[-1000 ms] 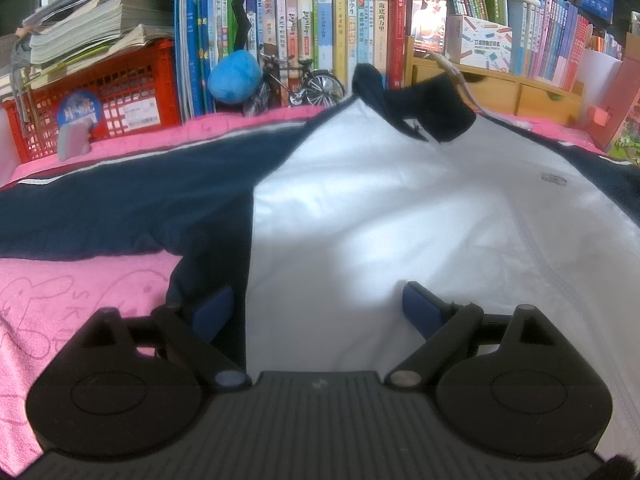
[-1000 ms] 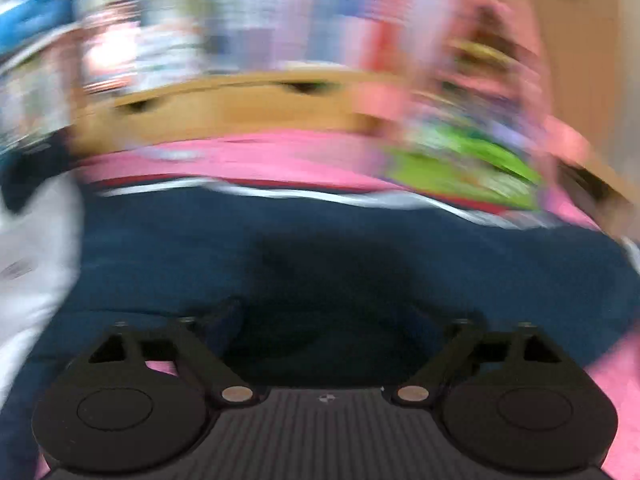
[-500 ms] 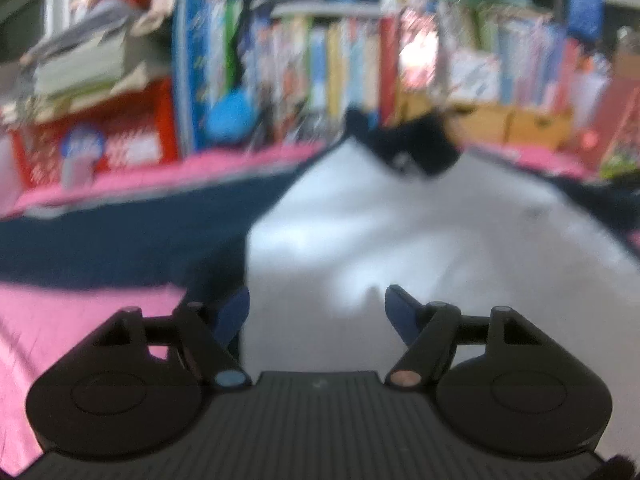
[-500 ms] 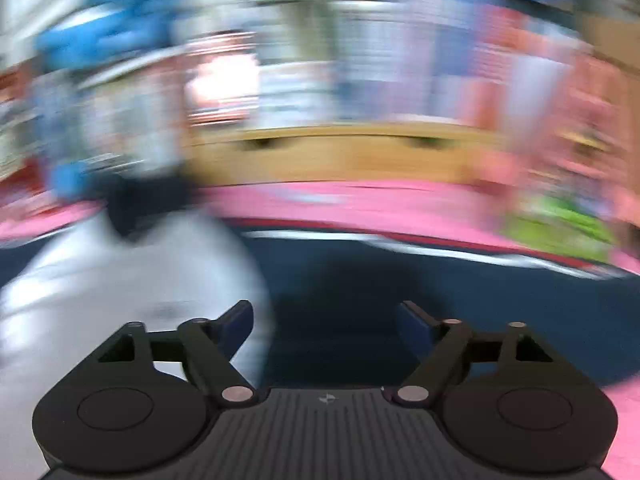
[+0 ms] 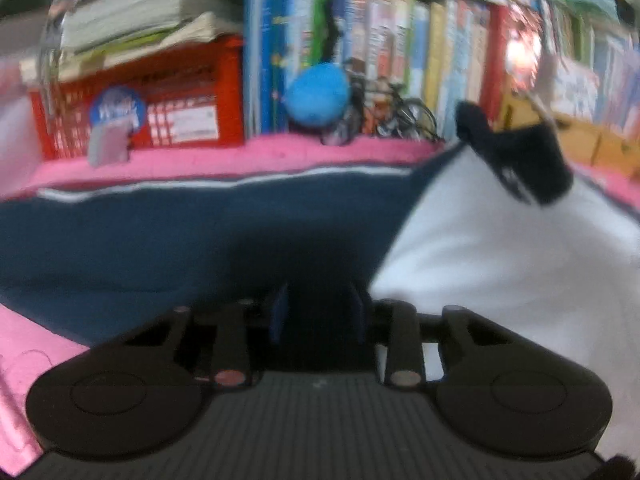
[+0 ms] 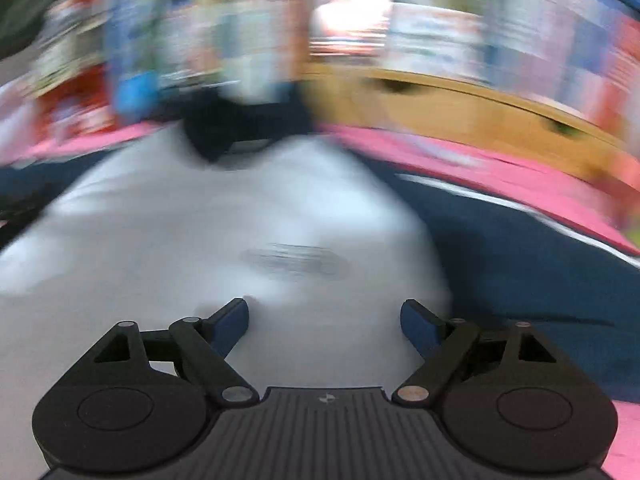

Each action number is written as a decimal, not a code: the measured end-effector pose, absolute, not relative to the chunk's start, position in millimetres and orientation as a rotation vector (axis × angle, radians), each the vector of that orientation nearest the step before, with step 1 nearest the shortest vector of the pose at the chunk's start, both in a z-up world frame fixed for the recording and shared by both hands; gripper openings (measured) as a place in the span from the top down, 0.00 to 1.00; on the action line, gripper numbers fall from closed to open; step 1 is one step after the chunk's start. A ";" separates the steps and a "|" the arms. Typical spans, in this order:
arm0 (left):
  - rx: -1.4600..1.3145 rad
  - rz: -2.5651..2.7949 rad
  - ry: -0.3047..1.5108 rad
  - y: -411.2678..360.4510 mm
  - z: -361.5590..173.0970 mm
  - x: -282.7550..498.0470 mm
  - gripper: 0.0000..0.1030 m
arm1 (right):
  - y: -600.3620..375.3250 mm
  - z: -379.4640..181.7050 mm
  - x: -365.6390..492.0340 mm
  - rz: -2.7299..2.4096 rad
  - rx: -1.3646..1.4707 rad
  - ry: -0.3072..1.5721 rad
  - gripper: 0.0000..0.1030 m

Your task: Fold clothes

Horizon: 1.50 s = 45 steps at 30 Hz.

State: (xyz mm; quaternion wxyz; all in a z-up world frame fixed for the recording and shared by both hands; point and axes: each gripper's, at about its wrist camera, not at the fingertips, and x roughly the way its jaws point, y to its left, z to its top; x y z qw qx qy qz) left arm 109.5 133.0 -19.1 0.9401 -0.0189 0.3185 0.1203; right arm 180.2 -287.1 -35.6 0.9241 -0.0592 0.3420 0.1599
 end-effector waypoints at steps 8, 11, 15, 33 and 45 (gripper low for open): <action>-0.054 0.398 0.661 167.9 -14.0 116.1 0.62 | -456.8 -31.5 191.6 -0.157 0.115 0.690 0.37; 0.007 0.410 0.649 151.7 0.3 110.8 0.64 | -505.7 -24.6 186.3 -0.292 0.195 0.687 0.32; 0.037 0.249 0.509 106.7 45.5 106.6 0.64 | -484.2 -13.8 184.5 -0.179 0.208 0.677 0.30; -0.019 0.197 0.678 100.0 -25.6 233.5 0.32 | -213.3 -31.1 323.3 0.236 -0.089 0.689 0.41; 0.005 0.022 0.562 69.5 10.6 207.5 0.60 | -229.6 -23.6 320.9 0.083 -0.086 0.644 0.38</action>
